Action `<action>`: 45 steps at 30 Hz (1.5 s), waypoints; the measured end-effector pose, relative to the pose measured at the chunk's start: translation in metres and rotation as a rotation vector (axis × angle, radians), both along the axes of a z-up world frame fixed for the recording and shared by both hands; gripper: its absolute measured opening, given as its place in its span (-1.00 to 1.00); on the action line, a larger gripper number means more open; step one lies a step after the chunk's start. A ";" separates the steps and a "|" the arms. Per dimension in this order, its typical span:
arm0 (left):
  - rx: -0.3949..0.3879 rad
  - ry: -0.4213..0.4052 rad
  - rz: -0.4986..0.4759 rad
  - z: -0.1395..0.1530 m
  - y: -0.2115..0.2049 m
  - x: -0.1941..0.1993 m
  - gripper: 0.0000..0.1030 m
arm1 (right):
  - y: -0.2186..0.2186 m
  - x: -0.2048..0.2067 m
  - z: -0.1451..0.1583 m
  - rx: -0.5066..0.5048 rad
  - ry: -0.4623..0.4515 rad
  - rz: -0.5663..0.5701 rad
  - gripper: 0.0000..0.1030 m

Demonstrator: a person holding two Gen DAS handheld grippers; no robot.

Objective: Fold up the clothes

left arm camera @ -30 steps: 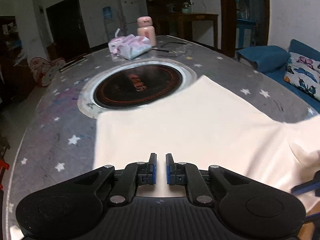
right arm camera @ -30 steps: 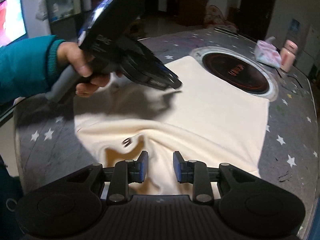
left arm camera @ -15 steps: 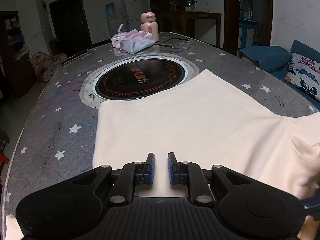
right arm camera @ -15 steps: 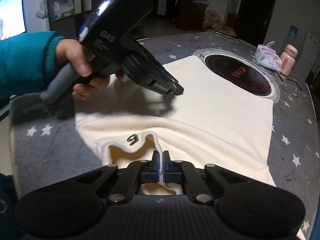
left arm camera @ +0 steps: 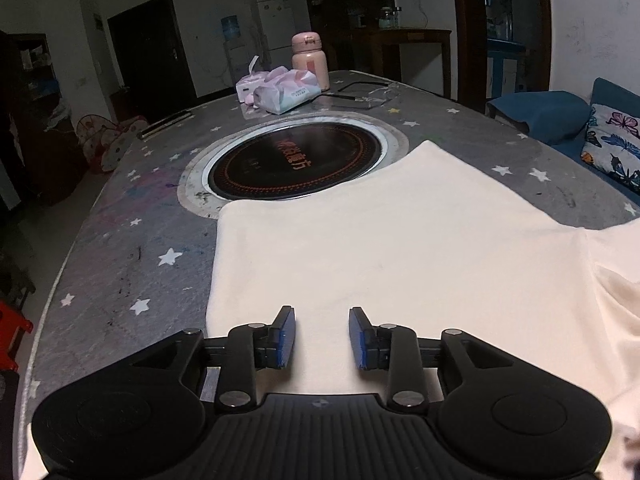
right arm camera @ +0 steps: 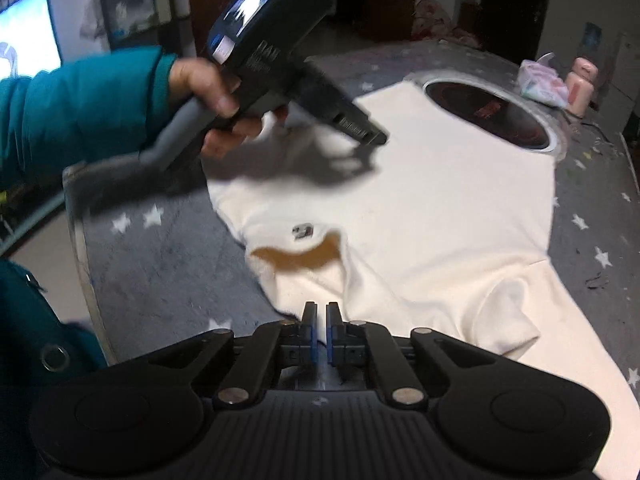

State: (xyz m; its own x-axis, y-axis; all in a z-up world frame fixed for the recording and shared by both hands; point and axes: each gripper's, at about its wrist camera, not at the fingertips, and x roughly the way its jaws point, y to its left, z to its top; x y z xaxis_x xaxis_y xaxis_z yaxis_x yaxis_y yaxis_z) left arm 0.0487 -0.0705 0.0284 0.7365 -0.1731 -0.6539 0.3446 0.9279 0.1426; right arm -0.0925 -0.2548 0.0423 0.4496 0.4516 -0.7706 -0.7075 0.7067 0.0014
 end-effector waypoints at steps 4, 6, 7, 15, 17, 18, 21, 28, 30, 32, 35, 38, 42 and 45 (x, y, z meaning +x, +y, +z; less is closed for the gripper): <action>-0.033 -0.021 -0.075 0.009 -0.013 -0.031 -0.37 | -0.016 0.009 0.012 0.053 -0.042 -0.119 -0.86; -0.036 -0.019 -0.117 0.007 -0.022 -0.047 -0.37 | -0.022 0.016 0.009 0.062 -0.039 -0.175 -0.83; -0.034 -0.018 -0.137 0.005 -0.026 -0.055 -0.37 | -0.023 0.018 0.005 0.061 -0.029 -0.190 -0.83; 0.020 -0.076 -0.269 -0.009 -0.040 -0.109 -0.37 | -0.033 0.007 -0.011 0.051 -0.004 -0.212 -0.73; 0.040 -0.096 -0.287 -0.012 -0.041 -0.117 -0.37 | -0.042 0.003 -0.005 0.086 -0.008 -0.248 -0.70; 0.050 -0.105 -0.296 -0.014 -0.041 -0.122 -0.37 | -0.048 0.003 -0.004 0.099 -0.009 -0.274 -0.70; 0.035 -0.091 -0.293 -0.014 -0.037 -0.119 -0.36 | -0.071 0.001 0.000 0.132 -0.015 -0.368 -0.64; 0.019 -0.092 -0.287 -0.017 -0.026 -0.119 -0.33 | -0.158 0.000 -0.003 0.097 -0.089 -0.742 -0.39; 0.023 -0.095 -0.284 -0.017 -0.024 -0.120 -0.29 | -0.184 0.004 -0.009 0.085 -0.091 -0.841 -0.27; 0.028 -0.094 -0.281 -0.017 -0.022 -0.121 -0.28 | -0.208 0.008 -0.016 0.090 -0.078 -0.924 -0.26; 0.035 -0.094 -0.277 -0.017 -0.019 -0.120 -0.26 | -0.233 0.012 -0.025 0.128 -0.044 -1.002 -0.25; 0.046 -0.097 -0.278 -0.017 -0.017 -0.119 -0.23 | -0.252 0.013 -0.035 0.180 -0.015 -1.035 -0.22; 0.058 -0.098 -0.277 -0.017 -0.014 -0.118 -0.18 | -0.254 0.013 -0.036 0.220 -0.004 -1.017 -0.41; 0.069 -0.103 -0.279 -0.018 -0.012 -0.118 -0.16 | -0.249 0.011 -0.030 0.206 -0.025 -0.997 -0.74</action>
